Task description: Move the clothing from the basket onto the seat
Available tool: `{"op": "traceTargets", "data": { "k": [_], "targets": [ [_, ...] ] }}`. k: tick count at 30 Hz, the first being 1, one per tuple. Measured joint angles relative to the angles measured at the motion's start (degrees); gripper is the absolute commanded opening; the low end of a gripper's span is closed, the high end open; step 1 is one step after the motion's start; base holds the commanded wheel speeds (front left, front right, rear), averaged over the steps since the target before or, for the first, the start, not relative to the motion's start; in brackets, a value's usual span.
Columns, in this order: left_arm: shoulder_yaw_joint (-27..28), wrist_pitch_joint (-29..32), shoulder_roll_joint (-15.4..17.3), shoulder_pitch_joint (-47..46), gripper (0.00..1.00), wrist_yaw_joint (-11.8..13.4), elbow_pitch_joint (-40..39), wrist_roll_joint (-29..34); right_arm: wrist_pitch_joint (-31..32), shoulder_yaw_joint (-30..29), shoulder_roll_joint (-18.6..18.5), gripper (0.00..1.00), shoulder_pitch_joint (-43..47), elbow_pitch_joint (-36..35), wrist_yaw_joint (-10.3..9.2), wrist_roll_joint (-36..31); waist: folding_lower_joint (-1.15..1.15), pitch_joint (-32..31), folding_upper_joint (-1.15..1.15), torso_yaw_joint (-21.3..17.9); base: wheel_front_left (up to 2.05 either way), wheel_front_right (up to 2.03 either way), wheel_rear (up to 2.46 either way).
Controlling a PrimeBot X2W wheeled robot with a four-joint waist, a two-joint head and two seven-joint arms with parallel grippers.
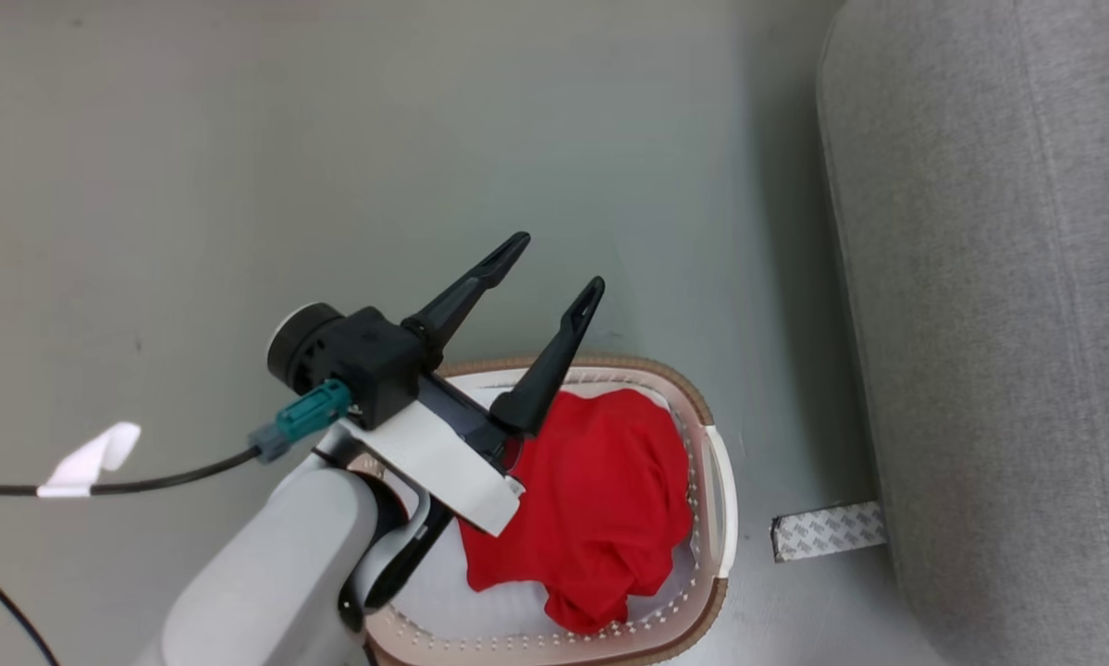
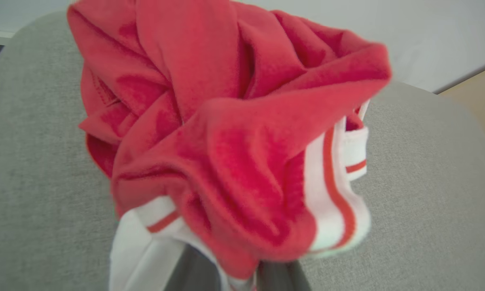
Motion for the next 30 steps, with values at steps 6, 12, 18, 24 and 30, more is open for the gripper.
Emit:
{"op": "traceTargets", "data": {
  "k": [6, 12, 18, 24, 30],
  "targets": [
    [0.24, -1.53, -0.55, 1.26, 1.0, 0.6, 1.54, -0.92, 1.23, 3.96, -0.99, 1.0, 0.36, 1.18, 0.0, 3.36, 0.0, -3.93, 0.0, -0.85, 0.0, 0.0, 0.0],
    [2.05, -3.08, -0.44, 4.28, 1.0, 2.12, 2.86, -3.34, 4.28, 9.17, -2.97, 1.0, 3.57, -1.94, 0.0, 9.72, -0.01, -9.66, 0.0, -1.85, 0.0, 0.0, 0.0],
    [4.78, -4.55, 0.44, 7.54, 1.0, 4.43, 3.21, -5.05, 5.24, 12.26, -7.67, 1.0, 7.34, -9.37, 0.0, 16.67, -0.01, -16.46, 0.0, -2.36, 0.0, 0.0, 0.0],
    [7.68, -5.34, 1.92, 10.71, 1.0, 7.1, 2.35, -6.9, 4.04, 12.71, -9.25, 1.0, 9.84, -17.8, 0.0, 22.16, -0.02, -22.81, 0.0, -2.1, 0.0, 0.0, 0.0],
    [10.65, -6.0, 3.26, 15.42, 1.0, 10.15, 1.8, -8.05, 1.52, 14.21, -7.68, 1.0, 14.25, -26.41, -0.01, 22.64, -0.02, -28.6, 0.0, -0.99, 0.0, 0.0, 0.0]
  ]
}}
